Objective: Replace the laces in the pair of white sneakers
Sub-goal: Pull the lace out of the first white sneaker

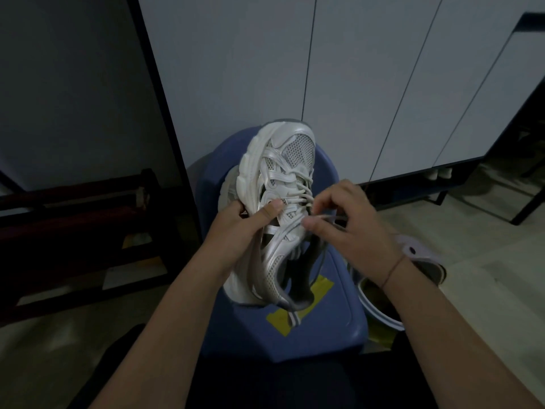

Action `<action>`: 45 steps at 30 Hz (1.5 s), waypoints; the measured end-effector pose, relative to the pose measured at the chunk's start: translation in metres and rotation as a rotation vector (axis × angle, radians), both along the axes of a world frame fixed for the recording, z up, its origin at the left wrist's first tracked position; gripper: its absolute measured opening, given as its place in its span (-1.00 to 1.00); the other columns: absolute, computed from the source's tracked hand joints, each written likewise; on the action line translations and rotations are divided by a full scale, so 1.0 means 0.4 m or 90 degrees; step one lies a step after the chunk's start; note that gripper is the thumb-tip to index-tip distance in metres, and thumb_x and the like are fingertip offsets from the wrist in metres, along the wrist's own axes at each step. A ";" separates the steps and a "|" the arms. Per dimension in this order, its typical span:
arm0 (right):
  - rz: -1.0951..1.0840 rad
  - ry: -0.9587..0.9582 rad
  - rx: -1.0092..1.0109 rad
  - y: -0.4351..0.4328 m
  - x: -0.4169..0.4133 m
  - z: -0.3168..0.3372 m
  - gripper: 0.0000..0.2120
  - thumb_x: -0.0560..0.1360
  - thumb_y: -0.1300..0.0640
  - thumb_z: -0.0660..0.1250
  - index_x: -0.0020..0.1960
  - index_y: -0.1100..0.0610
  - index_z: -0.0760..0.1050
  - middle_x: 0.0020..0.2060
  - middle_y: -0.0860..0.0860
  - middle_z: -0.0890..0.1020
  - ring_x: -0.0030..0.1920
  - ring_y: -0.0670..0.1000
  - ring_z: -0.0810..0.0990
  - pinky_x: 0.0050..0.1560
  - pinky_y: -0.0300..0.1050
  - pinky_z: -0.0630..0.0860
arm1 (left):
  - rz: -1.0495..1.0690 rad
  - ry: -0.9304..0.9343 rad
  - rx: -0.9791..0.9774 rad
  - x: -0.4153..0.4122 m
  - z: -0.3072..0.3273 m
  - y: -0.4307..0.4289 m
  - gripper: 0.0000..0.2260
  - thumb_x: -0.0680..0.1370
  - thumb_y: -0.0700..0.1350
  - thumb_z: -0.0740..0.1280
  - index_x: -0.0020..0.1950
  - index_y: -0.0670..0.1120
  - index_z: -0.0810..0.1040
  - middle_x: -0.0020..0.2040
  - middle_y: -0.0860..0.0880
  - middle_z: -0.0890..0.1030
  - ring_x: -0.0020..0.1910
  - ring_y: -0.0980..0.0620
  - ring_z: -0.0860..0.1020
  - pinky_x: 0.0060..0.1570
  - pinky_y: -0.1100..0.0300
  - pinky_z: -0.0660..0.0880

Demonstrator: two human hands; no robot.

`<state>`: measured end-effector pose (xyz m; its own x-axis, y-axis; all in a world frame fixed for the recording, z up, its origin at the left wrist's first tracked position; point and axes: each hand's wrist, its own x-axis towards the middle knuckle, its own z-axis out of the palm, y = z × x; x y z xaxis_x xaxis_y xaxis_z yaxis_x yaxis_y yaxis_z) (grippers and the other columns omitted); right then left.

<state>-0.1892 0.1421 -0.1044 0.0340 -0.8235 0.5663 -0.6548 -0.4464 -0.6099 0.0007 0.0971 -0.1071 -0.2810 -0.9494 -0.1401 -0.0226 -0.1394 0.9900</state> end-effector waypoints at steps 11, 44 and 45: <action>-0.097 -0.248 -0.002 -0.004 -0.030 0.007 -0.71 0.50 -0.11 0.30 -0.24 0.07 0.39 -0.36 0.07 0.45 -0.32 -0.13 0.38 -0.27 -0.28 0.37 | -0.014 0.026 0.011 0.001 0.007 0.002 -0.54 0.26 0.19 0.48 0.10 0.06 0.61 0.06 0.06 0.70 0.08 0.05 0.66 0.25 0.02 0.51; 0.046 -0.372 0.175 0.012 0.004 0.014 -0.82 0.32 0.01 0.38 -0.23 0.13 0.53 -0.39 -0.11 0.59 -0.33 -0.14 0.51 -0.23 -0.28 0.50 | -0.023 0.073 -0.013 -0.026 -0.002 0.010 -0.35 0.28 0.30 0.52 0.28 0.02 0.56 0.13 0.04 0.68 0.14 0.05 0.63 0.26 0.04 0.48; 0.052 -0.359 0.180 0.014 0.004 0.013 -0.81 0.31 0.01 0.39 -0.24 0.13 0.54 -0.39 -0.11 0.59 -0.33 -0.14 0.51 -0.22 -0.28 0.50 | -0.015 0.075 -0.012 -0.027 -0.003 0.010 -0.34 0.28 0.30 0.52 0.29 0.03 0.56 0.14 0.04 0.68 0.15 0.04 0.63 0.27 0.03 0.48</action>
